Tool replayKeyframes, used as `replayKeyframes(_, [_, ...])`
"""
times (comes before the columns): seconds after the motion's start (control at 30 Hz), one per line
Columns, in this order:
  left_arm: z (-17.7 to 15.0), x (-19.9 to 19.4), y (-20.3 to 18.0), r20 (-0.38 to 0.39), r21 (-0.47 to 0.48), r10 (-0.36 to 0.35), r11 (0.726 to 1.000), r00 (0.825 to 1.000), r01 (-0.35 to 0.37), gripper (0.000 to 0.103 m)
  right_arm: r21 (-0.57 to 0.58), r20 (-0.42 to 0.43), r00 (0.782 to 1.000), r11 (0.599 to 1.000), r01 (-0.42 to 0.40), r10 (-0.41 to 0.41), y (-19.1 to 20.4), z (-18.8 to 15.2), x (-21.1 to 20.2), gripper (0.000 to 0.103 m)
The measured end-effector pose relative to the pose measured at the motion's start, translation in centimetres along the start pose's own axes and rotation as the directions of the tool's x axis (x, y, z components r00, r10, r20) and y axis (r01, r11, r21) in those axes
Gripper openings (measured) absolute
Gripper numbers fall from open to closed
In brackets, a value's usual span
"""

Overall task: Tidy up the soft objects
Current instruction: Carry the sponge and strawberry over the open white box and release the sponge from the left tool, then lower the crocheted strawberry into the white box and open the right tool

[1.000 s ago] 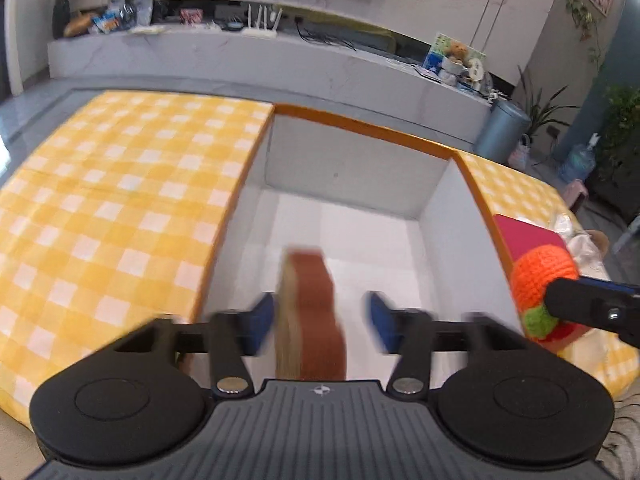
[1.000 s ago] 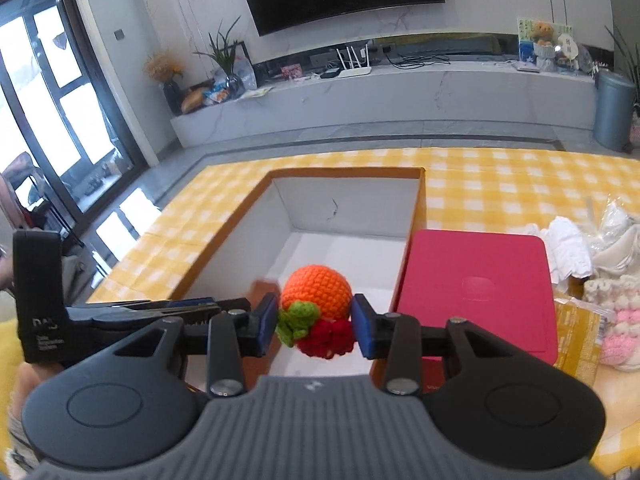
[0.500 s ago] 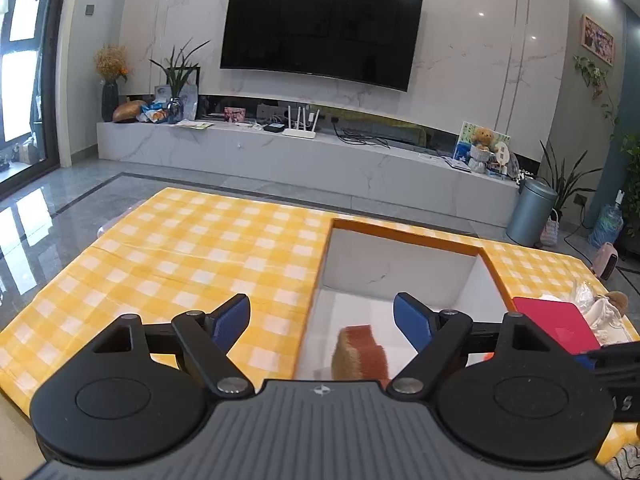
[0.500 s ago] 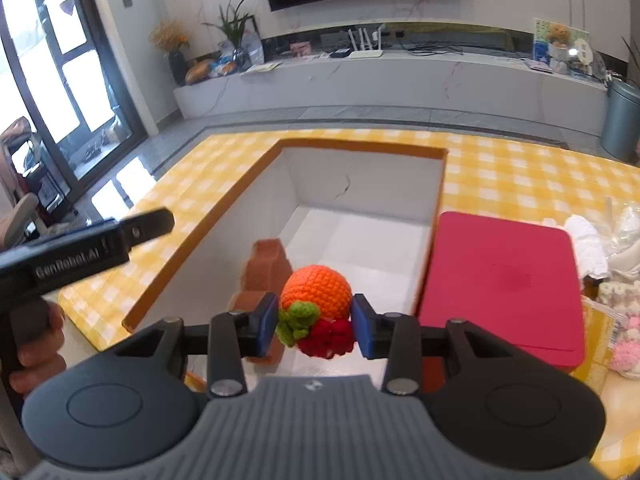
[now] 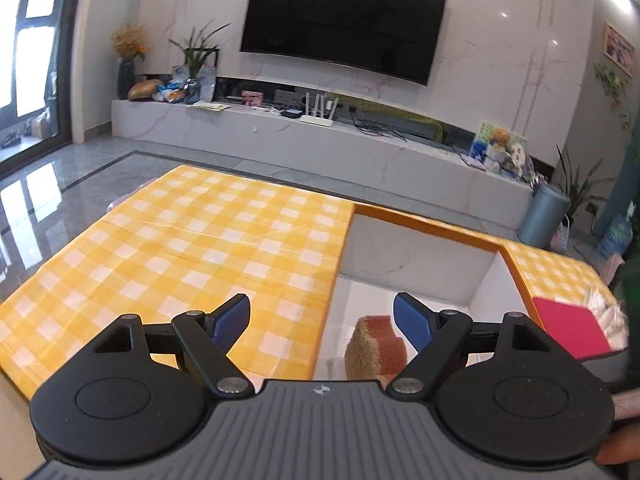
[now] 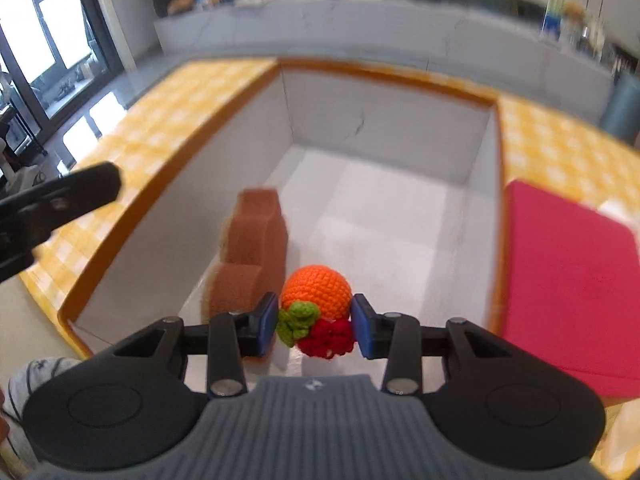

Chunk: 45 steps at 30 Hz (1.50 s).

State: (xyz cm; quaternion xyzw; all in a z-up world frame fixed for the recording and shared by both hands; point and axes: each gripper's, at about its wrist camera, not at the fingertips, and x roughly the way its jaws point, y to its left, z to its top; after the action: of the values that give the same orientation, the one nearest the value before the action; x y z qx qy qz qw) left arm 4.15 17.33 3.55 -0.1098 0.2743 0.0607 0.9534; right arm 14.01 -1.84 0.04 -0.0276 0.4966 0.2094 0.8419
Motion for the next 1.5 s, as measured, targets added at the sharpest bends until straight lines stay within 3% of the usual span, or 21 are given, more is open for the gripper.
replayKeyframes(0.1, [0.1, -0.5, 1.1, 0.019, -0.048, -0.028, 0.998, 0.999, 0.028, 0.095, 0.084, -0.076, 0.992, 0.992, -0.098, 0.104, -0.1, 1.3, 1.5, 0.04])
replayKeyframes(0.17, [0.3, -0.5, 1.7, 0.019, -0.081, -0.031, 0.996, 0.999, 0.032, 0.095, 0.038, -0.077, 0.994, 0.996, -0.081, 0.084, 1.0, 1.9, 2.0, 0.04])
replayKeyframes(0.23, [0.3, -0.3, 2.0, 0.014, -0.094, -0.019, 0.995, 1.0, 0.02, 0.095, -0.008, -0.1, 0.988, 0.993, -0.115, 0.114, 2.1, 2.0, 2.6, 0.04])
replayKeyframes(0.33, [0.2, -0.2, 2.4, 0.009, -0.1, -0.013, 0.995, 1.0, 0.014, 0.095, -0.06, -0.097, 0.989, 0.991, -0.117, 0.111, 2.8, 1.9, 2.5, 0.04])
replayKeyframes(0.6, [0.1, 0.0, 3.3, -0.006, -0.139, -0.032, 0.99, 0.999, 0.031, 0.095, 0.009, -0.07, 0.973, 0.976, -0.218, 0.218, 2.2, 3.2, 1.4, 0.04])
replayKeyframes(0.73, [0.0, 0.2, 3.0, -0.024, -0.129, -0.051, 0.99, 0.998, 0.047, 0.095, -0.066, -0.134, 0.983, 0.988, -0.136, 0.126, 4.3, 3.0, 4.1, 0.041])
replayKeyframes(0.9, [-0.1, 0.1, 3.0, -0.019, -0.125, -0.057, 0.991, 0.998, 0.054, 0.095, -0.105, -0.159, 0.984, 0.99, -0.094, 0.077, 5.1, 3.5, 5.8, 0.042])
replayKeyframes(1.0, [-0.1, 0.4, 3.0, -0.036, -0.129, -0.032, 0.991, 0.999, 0.027, 0.095, -0.092, -0.192, 0.977, 0.989, -0.115, 0.096, 4.8, 3.7, 7.0, 0.042])
replayKeyframes(1.1, [-0.1, 0.2, 3.1, -0.035, -0.138, -0.052, 0.989, 0.998, 0.047, 0.095, 0.031, -0.225, 0.963, 0.989, -0.145, 0.149, 3.1, 4.4, 7.5, 0.042])
replayKeyframes(1.2, [-0.1, 0.0, 3.0, -0.023, -0.132, -0.048, 0.99, 0.999, 0.044, 0.095, -0.012, -0.208, 0.973, 0.995, -0.099, 0.094, 3.4, 4.5, 7.2, 0.042])
replayKeyframes(1.37, [-0.2, 0.2, 3.1, -0.033, -0.133, -0.044, 0.99, 0.999, 0.039, 0.095, -0.027, -0.204, 0.968, 0.988, -0.154, 0.145, 3.1, 3.4, 4.7, 0.042])
replayKeyframes(1.5, [-0.2, 0.4, 2.9, -0.045, -0.126, -0.036, 0.992, 0.998, 0.03, 0.095, -0.087, -0.18, 0.981, 0.992, -0.096, 0.079, 2.6, 2.5, 3.1, 0.042])
